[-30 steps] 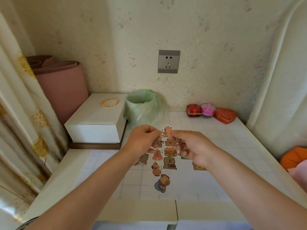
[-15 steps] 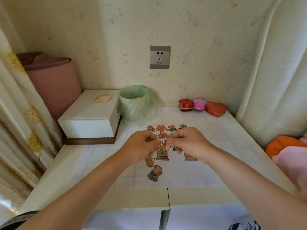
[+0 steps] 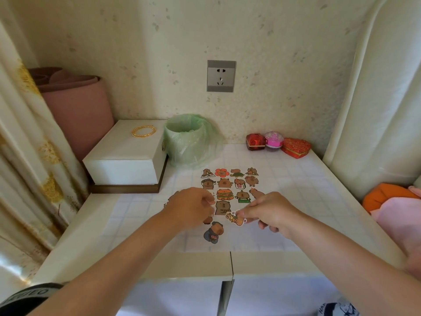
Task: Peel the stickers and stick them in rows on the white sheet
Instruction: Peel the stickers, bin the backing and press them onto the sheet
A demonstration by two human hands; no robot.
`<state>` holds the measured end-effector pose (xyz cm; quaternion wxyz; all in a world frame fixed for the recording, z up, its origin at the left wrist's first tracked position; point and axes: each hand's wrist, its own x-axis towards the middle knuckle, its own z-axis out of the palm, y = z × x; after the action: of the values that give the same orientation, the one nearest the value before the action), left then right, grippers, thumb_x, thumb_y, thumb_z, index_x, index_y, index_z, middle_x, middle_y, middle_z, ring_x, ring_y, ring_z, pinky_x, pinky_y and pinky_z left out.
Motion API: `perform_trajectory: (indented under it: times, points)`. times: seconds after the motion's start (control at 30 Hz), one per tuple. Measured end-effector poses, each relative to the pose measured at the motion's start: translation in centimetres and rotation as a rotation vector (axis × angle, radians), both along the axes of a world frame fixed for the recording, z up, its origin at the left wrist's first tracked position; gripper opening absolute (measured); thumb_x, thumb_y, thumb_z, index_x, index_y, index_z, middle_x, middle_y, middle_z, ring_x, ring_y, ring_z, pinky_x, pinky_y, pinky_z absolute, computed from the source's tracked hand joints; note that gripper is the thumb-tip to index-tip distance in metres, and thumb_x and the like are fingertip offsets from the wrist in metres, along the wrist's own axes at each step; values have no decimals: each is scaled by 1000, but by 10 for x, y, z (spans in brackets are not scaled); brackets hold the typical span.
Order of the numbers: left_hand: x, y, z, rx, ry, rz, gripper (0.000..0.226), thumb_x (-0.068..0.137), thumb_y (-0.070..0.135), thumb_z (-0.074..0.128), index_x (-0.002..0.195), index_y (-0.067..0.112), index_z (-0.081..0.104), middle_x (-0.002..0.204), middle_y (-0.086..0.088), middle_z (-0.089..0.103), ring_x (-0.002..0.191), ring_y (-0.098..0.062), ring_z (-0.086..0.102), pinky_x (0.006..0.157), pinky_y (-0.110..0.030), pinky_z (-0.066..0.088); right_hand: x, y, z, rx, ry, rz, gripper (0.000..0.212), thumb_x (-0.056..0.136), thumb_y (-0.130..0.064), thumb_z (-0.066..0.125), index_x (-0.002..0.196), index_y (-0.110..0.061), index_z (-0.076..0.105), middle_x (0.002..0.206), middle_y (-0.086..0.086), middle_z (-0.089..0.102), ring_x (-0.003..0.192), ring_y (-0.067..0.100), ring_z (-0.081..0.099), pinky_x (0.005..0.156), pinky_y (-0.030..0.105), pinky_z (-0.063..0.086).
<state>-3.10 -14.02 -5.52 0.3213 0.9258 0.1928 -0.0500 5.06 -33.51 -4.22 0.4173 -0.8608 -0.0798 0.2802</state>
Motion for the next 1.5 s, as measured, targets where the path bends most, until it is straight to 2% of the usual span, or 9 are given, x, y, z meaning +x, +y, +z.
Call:
perform_trajectory:
  times: [0.1,0.23,0.33,0.5,0.73,0.97,1.1,1.27,1.5]
  points:
    - [-5,2,1,96,13,-96,35,86,31,69,120,37,66,110,17,65,105,-11,57,100,-36,46,-3,-2,-5,-7,-40,31,7,79,-23,83,76,-17,80,69,-5,74,49,14,47,36,17,27]
    - [-7,-5,3,260,12,-260,42,81,48,73,121,37,65,103,15,51,98,-9,45,82,-26,33,-6,3,-13,17,-103,75,10,83,-23,78,74,-18,81,77,-4,75,46,13,47,34,13,31]
    - [-6,-4,1,300,8,-288,53,77,59,73,124,38,62,103,15,46,102,-10,41,83,-27,31,-6,10,-20,11,-159,63,19,82,-22,78,63,-24,77,78,-7,76,52,14,55,49,19,46]
    - [-6,0,-4,287,7,-309,56,77,62,72,126,39,60,107,13,45,109,-13,42,84,-29,32,-1,15,-31,-11,-199,22,15,80,-26,78,65,-25,79,122,10,70,65,9,53,49,18,43]
    - [-4,1,-9,314,-4,-324,52,79,59,71,124,37,61,106,13,43,110,-14,42,93,-33,40,1,12,-28,29,-120,-24,12,82,-20,79,89,-10,79,76,-5,73,36,5,44,35,15,30]
    - [-4,0,-10,325,-6,-321,54,78,62,70,125,37,59,116,11,49,111,-13,42,94,-35,41,-6,16,-29,20,-115,-28,63,77,-21,82,132,0,60,59,-15,71,42,-5,52,37,13,36]
    - [-4,0,-11,322,-11,-322,54,79,60,71,126,37,59,118,10,49,112,-14,42,94,-34,39,-6,15,-29,26,-123,-60,52,74,-23,84,119,-1,69,59,-17,70,53,-11,58,35,13,35]
    - [-4,3,-10,337,-7,-363,55,81,61,67,129,36,57,118,10,48,114,-15,42,94,-33,39,-11,11,-25,-4,-101,-44,12,78,-23,81,68,-18,78,71,2,76,38,5,45,37,14,30]
    - [-4,2,-7,398,54,-418,63,87,58,62,145,44,41,123,9,42,119,-19,38,99,-39,40,-14,3,-24,51,-94,-103,10,79,-20,81,74,-12,77,70,2,76,37,11,44,33,12,27]
